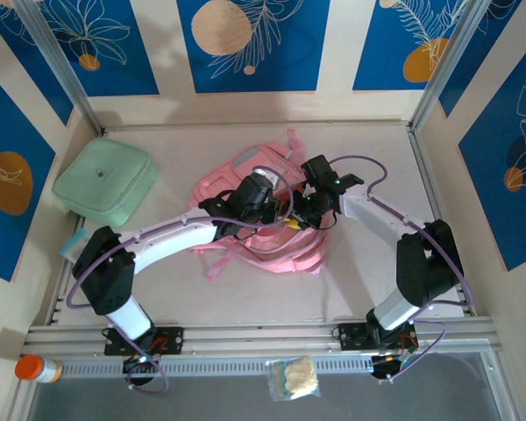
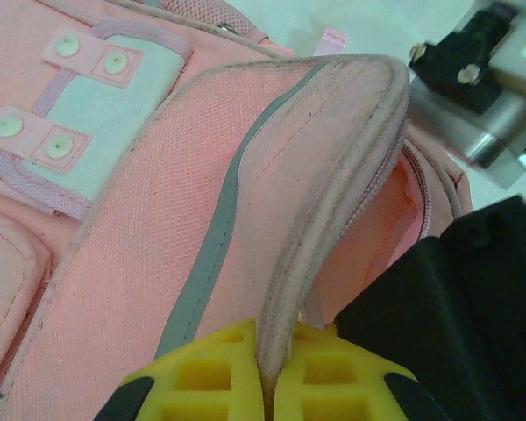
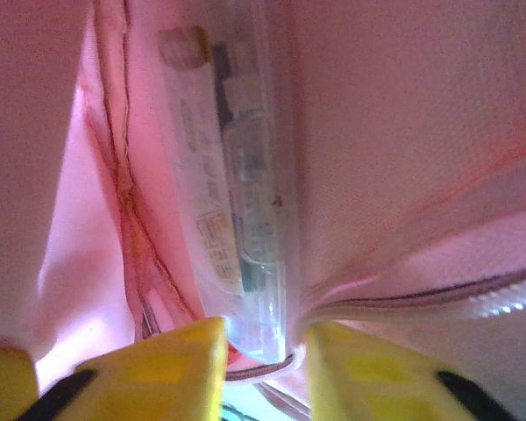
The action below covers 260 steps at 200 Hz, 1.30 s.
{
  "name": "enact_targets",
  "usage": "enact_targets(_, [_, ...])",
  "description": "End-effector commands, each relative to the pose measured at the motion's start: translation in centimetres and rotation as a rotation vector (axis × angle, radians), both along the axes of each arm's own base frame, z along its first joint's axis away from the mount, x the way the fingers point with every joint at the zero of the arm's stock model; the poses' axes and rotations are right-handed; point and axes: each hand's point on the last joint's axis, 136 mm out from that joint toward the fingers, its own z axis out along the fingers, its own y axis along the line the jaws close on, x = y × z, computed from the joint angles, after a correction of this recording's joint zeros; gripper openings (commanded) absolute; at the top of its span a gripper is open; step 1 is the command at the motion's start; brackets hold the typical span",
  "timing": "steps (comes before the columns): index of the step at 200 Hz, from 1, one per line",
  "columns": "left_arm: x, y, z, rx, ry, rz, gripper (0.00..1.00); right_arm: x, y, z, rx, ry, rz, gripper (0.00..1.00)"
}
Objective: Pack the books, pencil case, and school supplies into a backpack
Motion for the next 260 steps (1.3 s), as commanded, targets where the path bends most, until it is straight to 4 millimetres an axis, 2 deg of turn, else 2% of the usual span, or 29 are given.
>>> enact_targets(1, [0.5, -0.7, 2.9, -0.108, -0.047, 0.007, 0.00, 0.0, 1.6, 0.0, 0.069, 0.014, 0.007, 0.20])
enact_targets(17, [0.5, -0.8, 2.9, -0.115, -0.043, 0.007, 0.00, 0.2, 2.4, -0.6, 0.090, 0.021, 0.001, 0.13])
enact_targets(30, [0.4, -0.8, 2.9, -0.124, -0.039, 0.007, 0.00, 0.7, 3.3, -0.3, 0.134, 0.012, 0.009, 0.08])
enact_targets(51, [0.4, -1.0, 2.8, -0.137, -0.034, 0.007, 0.00, 1.0, 4.2, 0.2, 0.149, -0.023, 0.032, 0.08])
enact_targets(68, [0.3, -0.8, 2.9, -0.135, -0.031, 0.011, 0.00, 0.7, 3.3, -0.4, 0.128, 0.002, 0.021, 0.05])
enact_targets(104, [0.0, -0.8, 2.5, -0.131, -0.012, -0.001, 0.00, 0.0, 0.0, 0.5, 0.117, -0.064, -0.005, 0.06])
enact_targets(123, [0.0, -1.2, 2.4, -0.156, 0.002, 0.000, 0.00, -0.8, -0.6, -0.5, 0.066, -0.024, 0.002, 0.06])
enact_targets(163, [-0.2, -1.6, 2.5, -0.175, 0.015, -0.007, 0.00, -1.1, 1.0, -3.5, 0.051, 0.036, 0.025, 0.02])
enact_targets(185, [-0.3, -1.6, 2.6, -0.208, 0.021, -0.002, 0.00, 0.0, 3.5, -2.5, 0.116, -0.002, 0.064, 0.01])
enact_targets(209, [-0.5, -1.3, 1.7, -0.212, 0.038, 0.016, 0.00, 1.0, 4.7, -0.9, 0.135, -0.068, 0.097, 0.01])
enact_targets(237, [-0.9, -1.0, 1.6, -0.215, 0.043, 0.017, 0.00, 0.0, 3.0, -1.2, 0.130, -0.085, 0.084, 0.01])
enact_targets(260, [-1.0, -1.4, 0.5, -0.206, 0.073, -0.002, 0.00, -0.7, 1.2, -0.2, 0.087, -0.138, 0.084, 0.05])
